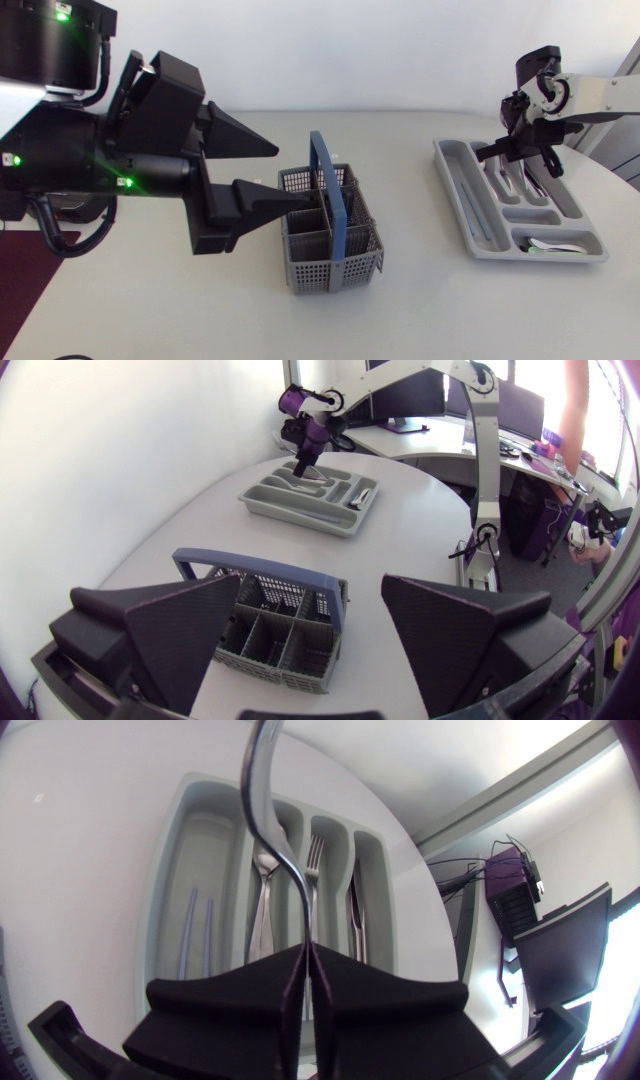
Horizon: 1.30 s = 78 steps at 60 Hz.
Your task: Unload the cutlery basket into the drawer organizer.
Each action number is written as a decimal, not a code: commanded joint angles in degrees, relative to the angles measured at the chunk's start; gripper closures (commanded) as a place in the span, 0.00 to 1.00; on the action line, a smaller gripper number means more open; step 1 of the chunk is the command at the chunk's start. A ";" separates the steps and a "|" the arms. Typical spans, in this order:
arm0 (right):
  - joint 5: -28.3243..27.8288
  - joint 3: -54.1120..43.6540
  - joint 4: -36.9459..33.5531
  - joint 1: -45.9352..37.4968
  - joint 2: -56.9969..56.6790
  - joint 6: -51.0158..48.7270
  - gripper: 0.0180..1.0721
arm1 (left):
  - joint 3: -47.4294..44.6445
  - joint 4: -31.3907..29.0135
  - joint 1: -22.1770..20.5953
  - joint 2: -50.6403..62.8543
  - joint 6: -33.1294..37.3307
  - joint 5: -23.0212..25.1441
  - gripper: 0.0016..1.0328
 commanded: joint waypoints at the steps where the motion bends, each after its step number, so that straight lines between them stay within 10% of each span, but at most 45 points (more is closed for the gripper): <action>1: 2.09 2.05 -0.75 -1.23 1.95 3.31 0.95 | -0.36 -0.49 -0.52 -0.81 0.67 -0.38 0.04; 12: 17.74 4.95 -3.56 0.35 7.66 5.86 0.95 | 0.25 -0.58 -1.93 -0.72 0.32 -1.44 0.04; 44: 12.20 21.30 -21.14 -2.46 18.38 20.71 0.95 | 0.87 -0.84 -5.27 0.16 -0.56 -3.63 0.04; 78: 11.59 31.05 -22.55 -3.95 27.87 21.86 0.95 | 1.13 -0.75 -6.06 0.33 -0.56 -4.60 0.04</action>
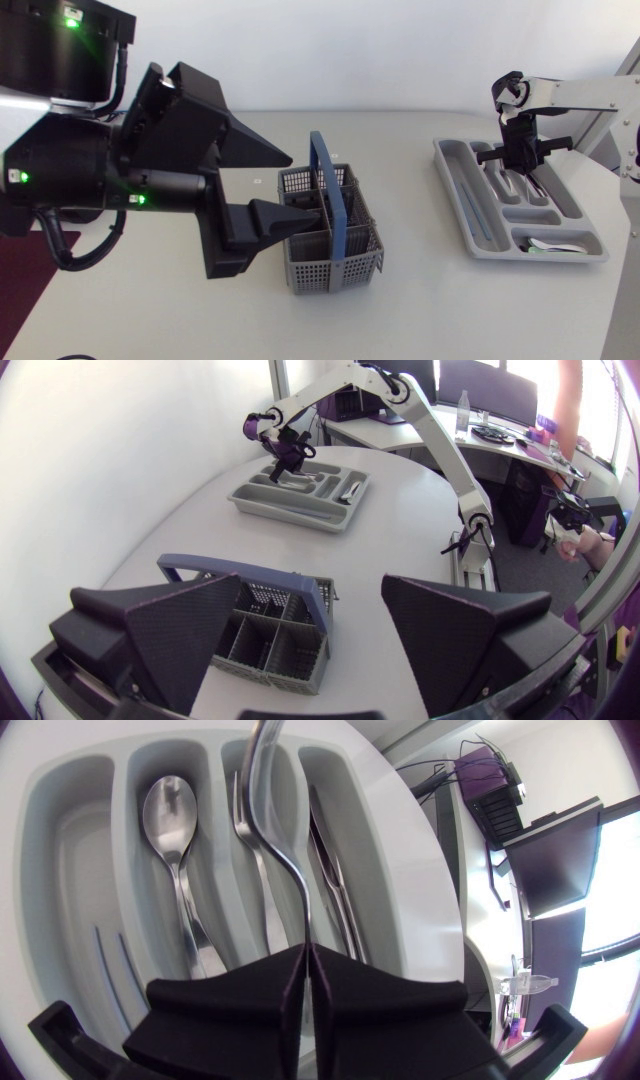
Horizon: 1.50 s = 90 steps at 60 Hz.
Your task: Unload the cutlery basket into the drawer organizer.
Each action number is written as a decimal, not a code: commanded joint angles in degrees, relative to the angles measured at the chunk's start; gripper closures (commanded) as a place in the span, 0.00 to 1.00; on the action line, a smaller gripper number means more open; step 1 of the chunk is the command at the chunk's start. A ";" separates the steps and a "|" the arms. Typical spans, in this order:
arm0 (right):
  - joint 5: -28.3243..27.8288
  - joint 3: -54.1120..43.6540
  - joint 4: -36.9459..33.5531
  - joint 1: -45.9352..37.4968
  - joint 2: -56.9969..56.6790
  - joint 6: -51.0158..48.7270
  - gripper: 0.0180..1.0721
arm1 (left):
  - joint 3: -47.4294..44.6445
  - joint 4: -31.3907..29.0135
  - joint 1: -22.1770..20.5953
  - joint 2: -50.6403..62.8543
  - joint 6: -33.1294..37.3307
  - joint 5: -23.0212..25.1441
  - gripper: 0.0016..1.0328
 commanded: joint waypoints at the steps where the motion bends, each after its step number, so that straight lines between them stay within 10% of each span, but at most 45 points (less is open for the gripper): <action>1: 0.55 2.55 -0.84 -0.59 2.39 1.79 0.95 | 1.11 -0.34 -0.42 0.31 -0.52 -0.14 0.04; 16: 0.55 7.12 -2.87 -1.73 6.96 2.50 0.94 | 1.02 -0.42 -0.42 0.31 -0.52 -0.14 0.04; 42: 2.92 6.59 -3.31 -0.24 6.52 3.02 0.40 | 1.20 -0.42 -0.33 0.14 -0.52 -0.32 0.04; 63: 2.92 -14.24 10.32 4.95 -15.98 -1.28 0.40 | 0.93 -0.42 1.78 -1.09 -1.13 -0.85 0.04; 90: -13.95 -37.88 22.10 13.65 -36.46 -5.50 0.41 | -4.78 1.95 4.24 -2.94 -0.52 -15.79 0.04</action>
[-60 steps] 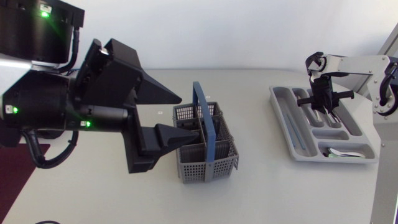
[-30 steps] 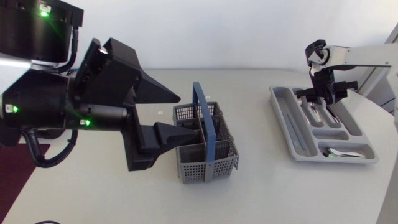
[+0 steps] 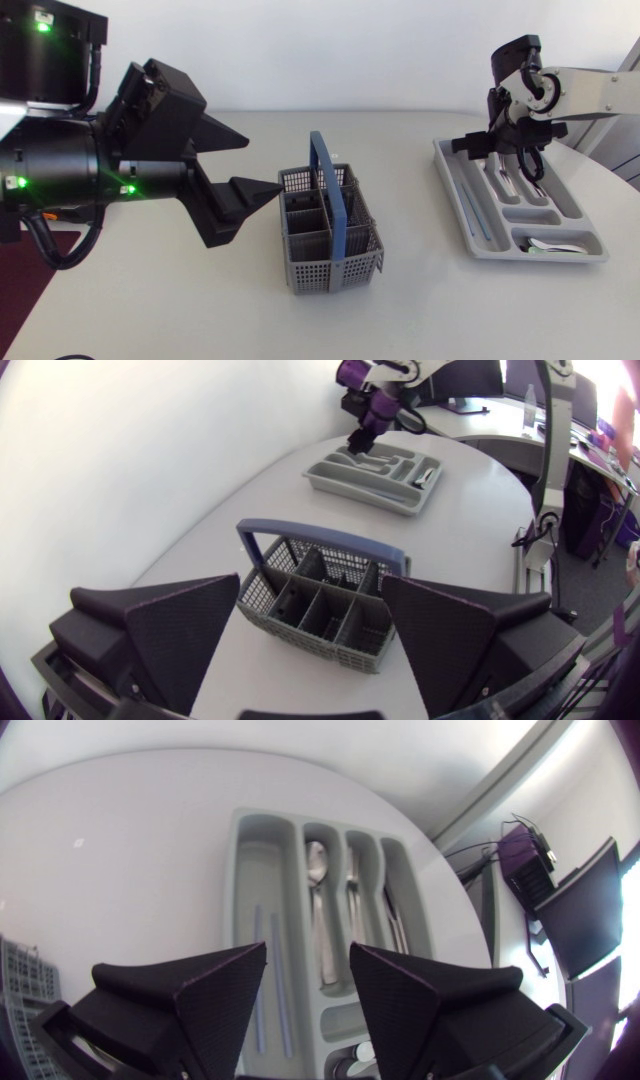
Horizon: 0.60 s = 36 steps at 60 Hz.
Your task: Unload the cutlery basket into the drawer organizer.
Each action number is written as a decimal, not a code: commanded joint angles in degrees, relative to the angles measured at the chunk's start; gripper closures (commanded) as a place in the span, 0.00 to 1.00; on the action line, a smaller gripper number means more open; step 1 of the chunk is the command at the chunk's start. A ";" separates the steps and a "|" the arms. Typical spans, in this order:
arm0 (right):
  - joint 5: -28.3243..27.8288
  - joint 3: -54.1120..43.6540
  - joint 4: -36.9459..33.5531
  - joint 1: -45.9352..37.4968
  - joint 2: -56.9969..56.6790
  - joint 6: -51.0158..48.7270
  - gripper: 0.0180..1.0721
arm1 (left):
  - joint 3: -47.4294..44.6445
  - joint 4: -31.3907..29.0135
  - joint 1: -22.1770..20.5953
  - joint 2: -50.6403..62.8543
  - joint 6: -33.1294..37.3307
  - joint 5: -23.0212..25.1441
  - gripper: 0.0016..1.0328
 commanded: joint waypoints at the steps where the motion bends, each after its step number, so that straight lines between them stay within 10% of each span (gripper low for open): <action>1: -3.95 -4.64 2.10 1.78 -4.11 -0.93 0.41 | -2.95 1.01 0.94 -0.38 0.60 -2.22 0.04; 16: -10.45 -19.14 14.58 7.94 -16.15 -7.17 0.41 | -6.55 2.06 2.52 2.96 1.83 -5.03 0.04; 36: -22.67 -24.33 10.10 9.96 -23.63 -9.28 0.41 | -6.02 8.48 12.01 10.16 1.83 -1.95 0.07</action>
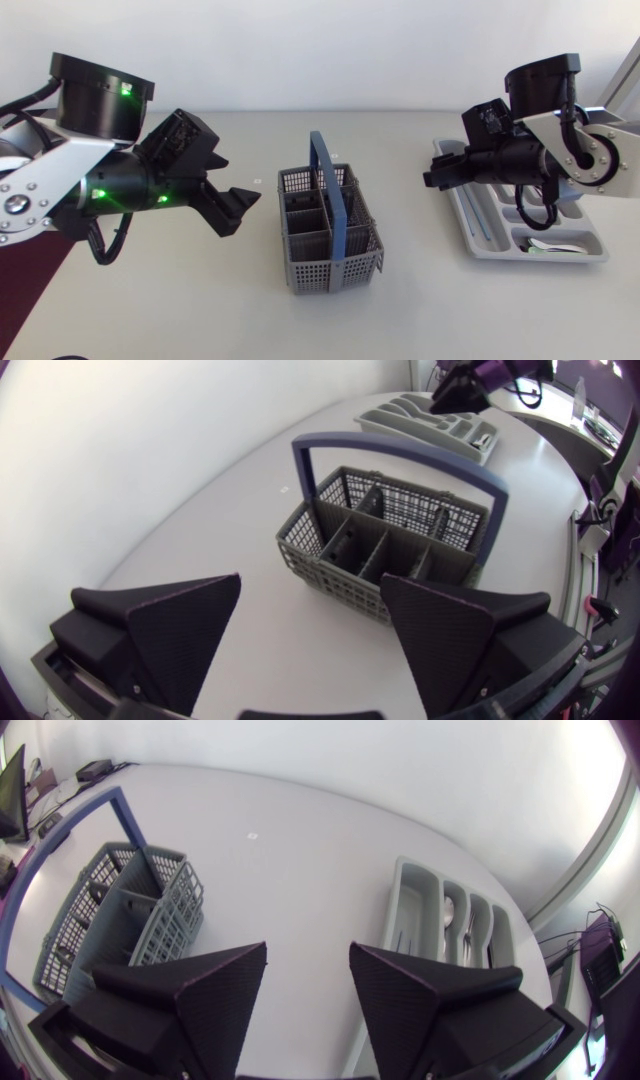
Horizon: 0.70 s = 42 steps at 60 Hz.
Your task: Unload the cutlery basket into the drawer organizer.
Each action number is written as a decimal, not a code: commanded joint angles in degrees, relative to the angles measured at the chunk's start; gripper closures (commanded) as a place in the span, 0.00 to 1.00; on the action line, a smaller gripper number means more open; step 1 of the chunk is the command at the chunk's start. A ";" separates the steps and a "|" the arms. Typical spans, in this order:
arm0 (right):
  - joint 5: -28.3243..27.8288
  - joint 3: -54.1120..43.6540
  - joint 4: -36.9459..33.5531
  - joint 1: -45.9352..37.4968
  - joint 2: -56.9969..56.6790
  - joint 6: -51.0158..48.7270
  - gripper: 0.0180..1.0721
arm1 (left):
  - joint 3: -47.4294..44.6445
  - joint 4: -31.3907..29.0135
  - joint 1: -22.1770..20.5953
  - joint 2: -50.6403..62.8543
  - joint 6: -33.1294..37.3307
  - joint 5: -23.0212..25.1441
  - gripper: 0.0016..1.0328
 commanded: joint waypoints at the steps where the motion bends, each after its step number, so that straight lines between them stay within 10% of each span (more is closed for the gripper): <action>1: -1.29 -2.19 -2.91 1.00 -2.17 -2.05 0.41 | 0.89 1.82 4.30 3.70 0.74 2.88 0.09; 9: -1.29 -5.17 -3.53 2.67 -6.38 -5.74 0.42 | 3.88 6.56 8.08 9.50 -1.20 6.05 0.22; 18: -1.82 -9.31 -3.26 7.77 -10.95 -7.85 0.64 | 7.66 9.99 9.49 16.62 -2.60 9.48 0.43; 29: -2.70 -13.52 -3.62 12.34 -14.82 -7.85 0.88 | 12.05 11.05 10.19 24.97 -3.13 13.34 0.52; 42: -3.76 -18.01 -3.35 17.87 -17.37 -7.50 0.95 | 18.99 12.28 11.95 35.16 -3.66 16.51 0.59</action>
